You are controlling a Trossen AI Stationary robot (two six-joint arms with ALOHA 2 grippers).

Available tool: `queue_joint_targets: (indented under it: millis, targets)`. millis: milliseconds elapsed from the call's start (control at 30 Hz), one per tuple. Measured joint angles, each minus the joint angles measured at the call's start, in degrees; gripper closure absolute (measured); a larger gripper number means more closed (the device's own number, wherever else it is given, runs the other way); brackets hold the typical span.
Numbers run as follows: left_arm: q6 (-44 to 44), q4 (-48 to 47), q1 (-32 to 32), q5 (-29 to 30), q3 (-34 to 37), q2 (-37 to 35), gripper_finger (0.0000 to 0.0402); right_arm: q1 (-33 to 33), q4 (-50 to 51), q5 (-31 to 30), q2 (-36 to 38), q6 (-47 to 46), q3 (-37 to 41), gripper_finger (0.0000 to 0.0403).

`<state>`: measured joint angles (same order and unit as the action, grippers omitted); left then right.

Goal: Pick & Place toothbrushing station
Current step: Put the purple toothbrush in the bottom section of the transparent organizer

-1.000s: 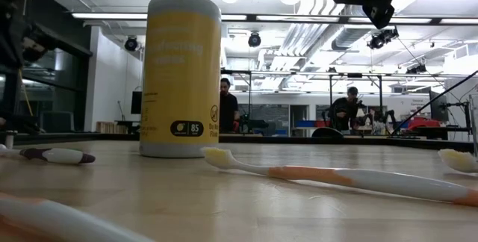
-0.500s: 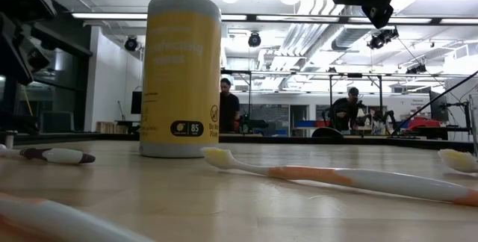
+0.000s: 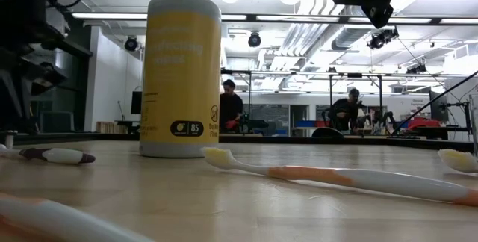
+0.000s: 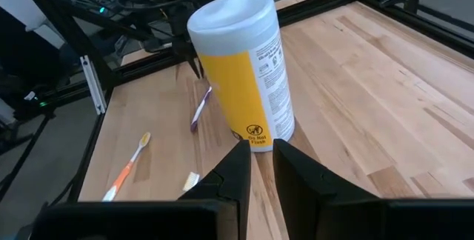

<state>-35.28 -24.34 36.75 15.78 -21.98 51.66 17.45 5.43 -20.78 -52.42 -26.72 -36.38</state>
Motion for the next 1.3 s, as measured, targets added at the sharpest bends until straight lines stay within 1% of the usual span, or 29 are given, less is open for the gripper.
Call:
queue_joint_targets:
  millis: [167,233,333,533,733,967,1200,1300]
  targets:
    - [7.39,6.18,-2.2,-0.04,-0.02,0.56,0.0378,0.0,0.0,0.02,0.0,-0.01,0.0,0.035]
    - [10.68,8.36,-2.85,-1.07,-0.02,0.56,0.0378,0.03,0.01,0.02,0.0,-0.01,0.0,0.035]
    - [12.97,9.98,-3.75,-2.37,-0.02,0.56,0.0373,0.04,0.21,0.21,0.0,0.0,0.0,0.035]
    - [16.19,10.17,-4.3,-3.02,-0.02,1.37,0.0338,0.07,0.37,1.74,0.0,0.0,0.0,0.035]
    - [20.59,12.73,-4.3,-2.55,-0.02,4.59,0.0306,0.07,0.4,1.75,-0.02,-0.01,0.0,0.035]
    - [20.89,15.31,-4.3,-2.97,-0.07,8.25,0.0289,0.07,0.44,1.75,-0.02,-0.01,0.0,0.035]
    - [21.35,16.22,-4.39,-3.74,-0.07,12.55,0.0288,0.04,0.63,1.77,-0.02,-0.45,0.0,0.035]
    - [21.37,16.87,-4.39,-4.51,-0.07,13.92,0.0288,0.04,0.59,2.66,-0.02,-0.5,0.0,0.035]
